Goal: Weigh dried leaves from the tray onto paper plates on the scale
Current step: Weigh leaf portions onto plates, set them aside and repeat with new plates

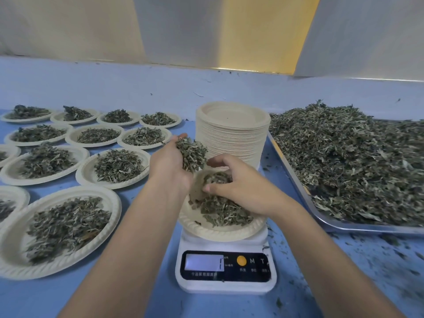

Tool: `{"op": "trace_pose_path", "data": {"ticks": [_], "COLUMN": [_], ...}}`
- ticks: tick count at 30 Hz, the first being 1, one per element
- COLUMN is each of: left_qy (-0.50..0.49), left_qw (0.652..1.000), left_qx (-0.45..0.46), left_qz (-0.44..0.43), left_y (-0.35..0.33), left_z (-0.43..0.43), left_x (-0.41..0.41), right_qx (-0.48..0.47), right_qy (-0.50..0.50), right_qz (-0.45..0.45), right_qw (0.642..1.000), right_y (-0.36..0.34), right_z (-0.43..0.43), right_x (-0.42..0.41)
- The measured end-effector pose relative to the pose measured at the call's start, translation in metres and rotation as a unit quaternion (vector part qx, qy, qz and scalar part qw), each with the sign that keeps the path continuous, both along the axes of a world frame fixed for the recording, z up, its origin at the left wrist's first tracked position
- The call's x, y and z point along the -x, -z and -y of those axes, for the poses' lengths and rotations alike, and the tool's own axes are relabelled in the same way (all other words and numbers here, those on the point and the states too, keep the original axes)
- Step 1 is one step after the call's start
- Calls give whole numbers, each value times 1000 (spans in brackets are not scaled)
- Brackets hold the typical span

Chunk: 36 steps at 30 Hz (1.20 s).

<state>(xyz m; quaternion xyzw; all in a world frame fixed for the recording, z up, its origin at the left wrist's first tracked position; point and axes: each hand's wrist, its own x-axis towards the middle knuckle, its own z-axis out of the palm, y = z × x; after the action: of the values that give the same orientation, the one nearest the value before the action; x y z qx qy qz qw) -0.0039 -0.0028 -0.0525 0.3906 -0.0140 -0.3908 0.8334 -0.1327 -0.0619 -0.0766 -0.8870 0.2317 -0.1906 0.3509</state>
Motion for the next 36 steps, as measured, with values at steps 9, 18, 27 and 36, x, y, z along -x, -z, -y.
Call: {"op": "trace_pose_path", "data": {"ticks": [9, 18, 27, 36], "left_qy": [20, 52, 51, 47], "left_qw": [1000, 998, 998, 999], "left_qx": [-8, -16, -16, -21], "left_qz": [-12, -14, -14, -18], "left_y": [0, 0, -1, 0], "left_z": [0, -1, -1, 0], "left_x": [3, 4, 10, 13], "right_qx": [-111, -150, -258, -162], "right_qy": [52, 90, 39, 49], "right_qz": [173, 262, 298, 271], "right_qw": [977, 949, 918, 948], "right_y": [-9, -7, -10, -6], "right_z": [0, 4, -2, -4], "right_x": [-1, 0, -2, -7]}}
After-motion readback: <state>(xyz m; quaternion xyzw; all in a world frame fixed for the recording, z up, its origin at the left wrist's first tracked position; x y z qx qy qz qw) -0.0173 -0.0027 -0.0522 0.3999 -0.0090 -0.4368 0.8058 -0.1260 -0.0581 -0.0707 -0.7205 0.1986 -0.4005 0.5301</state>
